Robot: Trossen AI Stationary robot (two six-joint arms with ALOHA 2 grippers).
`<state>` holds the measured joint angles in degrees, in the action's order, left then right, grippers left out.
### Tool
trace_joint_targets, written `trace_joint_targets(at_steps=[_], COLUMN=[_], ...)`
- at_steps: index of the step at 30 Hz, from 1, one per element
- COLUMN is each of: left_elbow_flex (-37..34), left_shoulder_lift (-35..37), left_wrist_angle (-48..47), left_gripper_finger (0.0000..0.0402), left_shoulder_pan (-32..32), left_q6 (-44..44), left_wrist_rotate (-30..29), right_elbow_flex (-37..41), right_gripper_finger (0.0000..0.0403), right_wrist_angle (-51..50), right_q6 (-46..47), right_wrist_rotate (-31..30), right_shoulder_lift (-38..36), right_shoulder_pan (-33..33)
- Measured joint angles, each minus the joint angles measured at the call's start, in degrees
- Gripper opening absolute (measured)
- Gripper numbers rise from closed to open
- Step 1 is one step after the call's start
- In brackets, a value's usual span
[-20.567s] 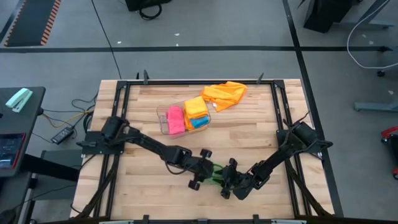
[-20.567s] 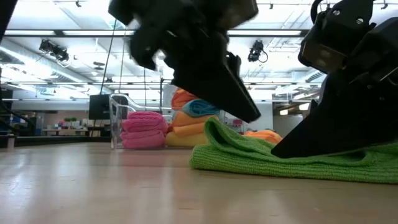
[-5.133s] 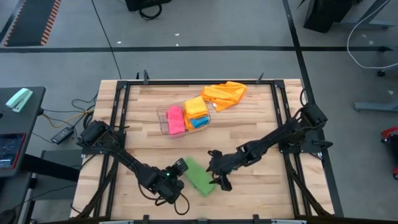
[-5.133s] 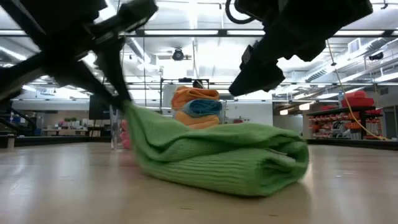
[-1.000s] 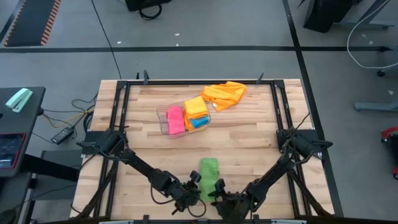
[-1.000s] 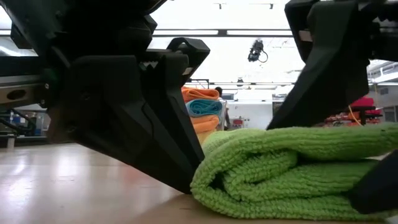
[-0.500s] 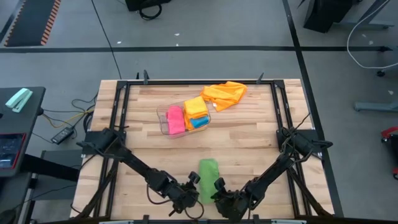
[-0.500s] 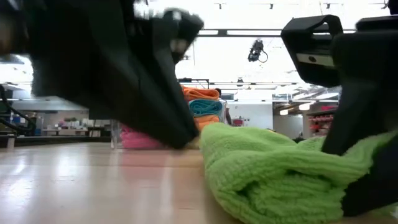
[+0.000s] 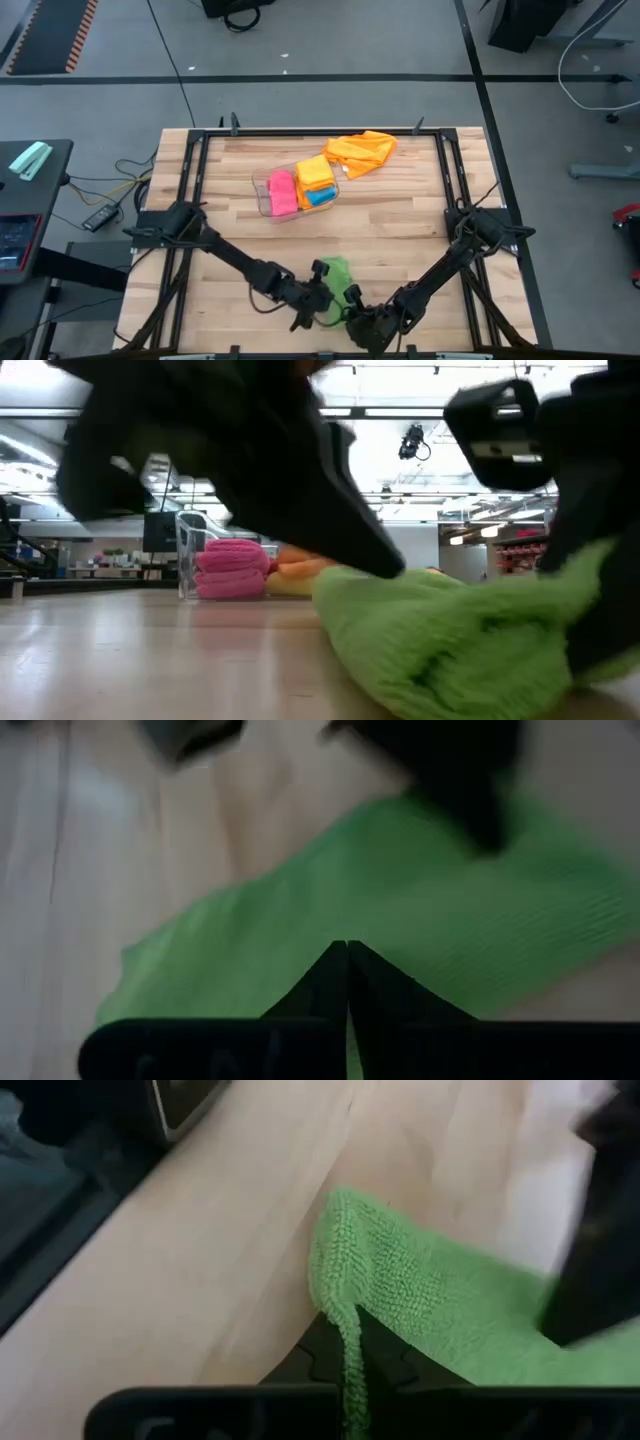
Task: Fold microfiber towels
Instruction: Fold the green microfiber cloth
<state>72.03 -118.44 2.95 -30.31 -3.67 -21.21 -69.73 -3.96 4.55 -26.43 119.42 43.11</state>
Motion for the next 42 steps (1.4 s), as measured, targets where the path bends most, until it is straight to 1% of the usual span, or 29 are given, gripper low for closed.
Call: trace_joint_targets(at_steps=[2, 5, 9, 11, 14, 16, 19, 22, 25, 28, 32, 36, 39, 42], left_elbow_flex=[0.02, 0.09, 0.04, 0.04, 0.02, 0.02, -0.04, -0.04, -0.04, -0.09, -2.4, -5.87, -7.54, -7.71], left_shoulder_lift=[-1.2, -1.78, -1.97, -1.98, -2.0, -2.0, -1.24, 1.02, 2.68, 2.57, 0.02, -1.21, -1.21, -1.04], left_wrist_angle=[-2.53, -3.85, -0.89, -0.32, -0.3, 0.03, -0.39, -2.16, -4.26, -4.68, -0.41, 7.84, 8.3, 8.51], left_gripper_finger=[0.0012, 0.001, 0.0015, 0.0016, 0.0011, 0.0007, 0.0007, 0.0018, 0.0024, 0.0015, 0.0006, 0.0019, 0.0019, 0.0008], left_shoulder_pan=[1.28, 2.21, 0.88, 0.21, -0.36, -0.84, -1.88, -2.95, -3.66, -3.94, -3.62, -2.97, -2.97, -3.59], left_q6=[0.91, 3.57, 2.03, 1.5, 1.96, 2.08, 0.04, -1.32, -0.71, 0.57, 3.24, 6.03, 7.53, 6.74], left_wrist_rotate=[0.01, 0.07, -0.11, -0.11, -0.03, -0.23, -3.51, -7.27, -8.03, -7.85, -6.94, -5.27, -5.32, -5.46], right_elbow_flex=[0.0, 0.0, 0.0, -0.02, -0.02, -0.02, -0.02, -0.04, -0.04, -0.04, -0.04, -0.04, -0.04, -0.04], right_gripper_finger=[0.001, 0.001, 0.001, 0.001, 0.001, 0.001, 0.001, 0.001, 0.001, 0.001, 0.001, 0.001, 0.001, 0.001], right_wrist_angle=[0.16, 0.13, -0.49, -2.39, -4.05, -4.26, -4.74, -5.83, -6.48, -6.41, -6.61, -6.59, -6.57, -6.25], right_q6=[1.38, 3.24, 6.08, 7.3, 8.2, 8.34, 8.52, 10.22, 11.84, 12.71, 13.58, 13.88, 14.32, 14.3], right_wrist_rotate=[1.01, 1.63, 2.33, 2.31, 2.68, 3.99, 6.85, 8.94, 10.33, 11.29, 11.31, 11.52, 11.51, 11.84], right_shoulder_lift=[0.01, -0.49, -2.89, -4.71, -7.09, -8.04, -9.17, -10.02, -10.04, -10.04, -10.04, -10.04, -10.04, -10.04], right_shoulder_pan=[-0.42, -0.58, -0.72, -0.84, -1.35, -1.85, -2.58, -3.01, -2.99, -2.99, -3.01, -2.99, -2.99, -3.34])
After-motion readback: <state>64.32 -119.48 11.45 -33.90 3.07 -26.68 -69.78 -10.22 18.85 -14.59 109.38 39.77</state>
